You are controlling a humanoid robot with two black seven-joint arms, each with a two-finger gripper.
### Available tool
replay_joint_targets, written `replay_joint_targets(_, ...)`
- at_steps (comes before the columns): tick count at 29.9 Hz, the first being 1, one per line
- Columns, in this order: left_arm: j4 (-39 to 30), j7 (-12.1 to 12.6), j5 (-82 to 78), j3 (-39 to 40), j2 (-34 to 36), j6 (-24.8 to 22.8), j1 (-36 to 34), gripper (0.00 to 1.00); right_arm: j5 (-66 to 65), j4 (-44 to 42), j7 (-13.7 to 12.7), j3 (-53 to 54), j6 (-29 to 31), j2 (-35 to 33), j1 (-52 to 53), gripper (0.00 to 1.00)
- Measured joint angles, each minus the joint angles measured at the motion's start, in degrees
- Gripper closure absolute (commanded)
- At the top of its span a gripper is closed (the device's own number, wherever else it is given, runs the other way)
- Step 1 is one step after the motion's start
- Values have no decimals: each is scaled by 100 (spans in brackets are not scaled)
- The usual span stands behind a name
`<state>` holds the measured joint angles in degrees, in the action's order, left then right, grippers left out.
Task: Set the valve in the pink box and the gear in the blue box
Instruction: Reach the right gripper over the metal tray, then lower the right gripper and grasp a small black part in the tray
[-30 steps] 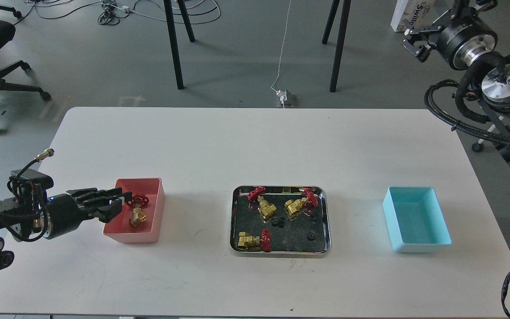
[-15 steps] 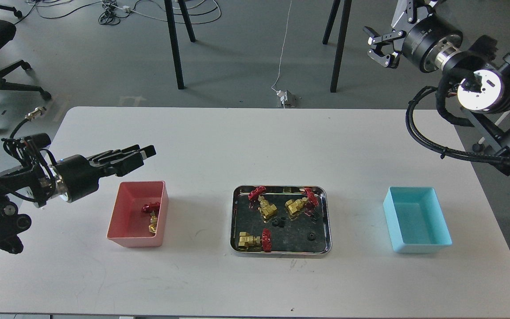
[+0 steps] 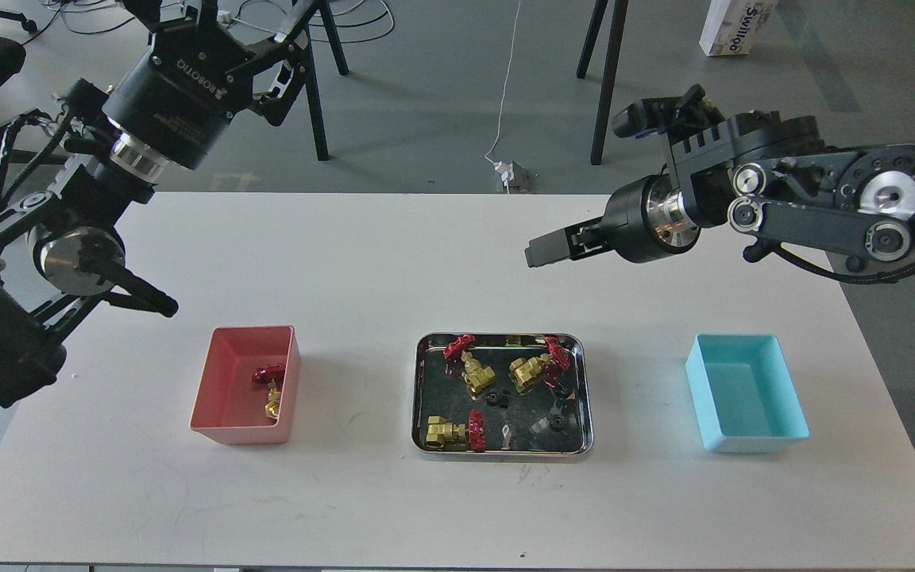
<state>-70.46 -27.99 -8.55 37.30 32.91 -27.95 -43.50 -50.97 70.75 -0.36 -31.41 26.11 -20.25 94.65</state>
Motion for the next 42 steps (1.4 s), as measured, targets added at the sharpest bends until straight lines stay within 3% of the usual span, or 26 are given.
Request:
replay_joint_targets(3, -4, 0, 49, 19, -154, -6, 218, 25, -282, 244, -24, -465, 96, 388, 154, 24)
replay_joint_targets(13, -4, 0, 54, 40, -340, -6, 609, 22, -450, -59, -70, -1452, 60, 1953, 16, 29)
replay_joint_targets(20, 81, 0, 48, 39, -498, -6, 614, 21, -440, -428, -112, -1902, 60, 2024, -268, 31)
replay_joint_targets(42, 203, -1, 39, -22, -556, -6, 660, 18, 70, -539, -175, -1889, 50, 2025, -694, 35)
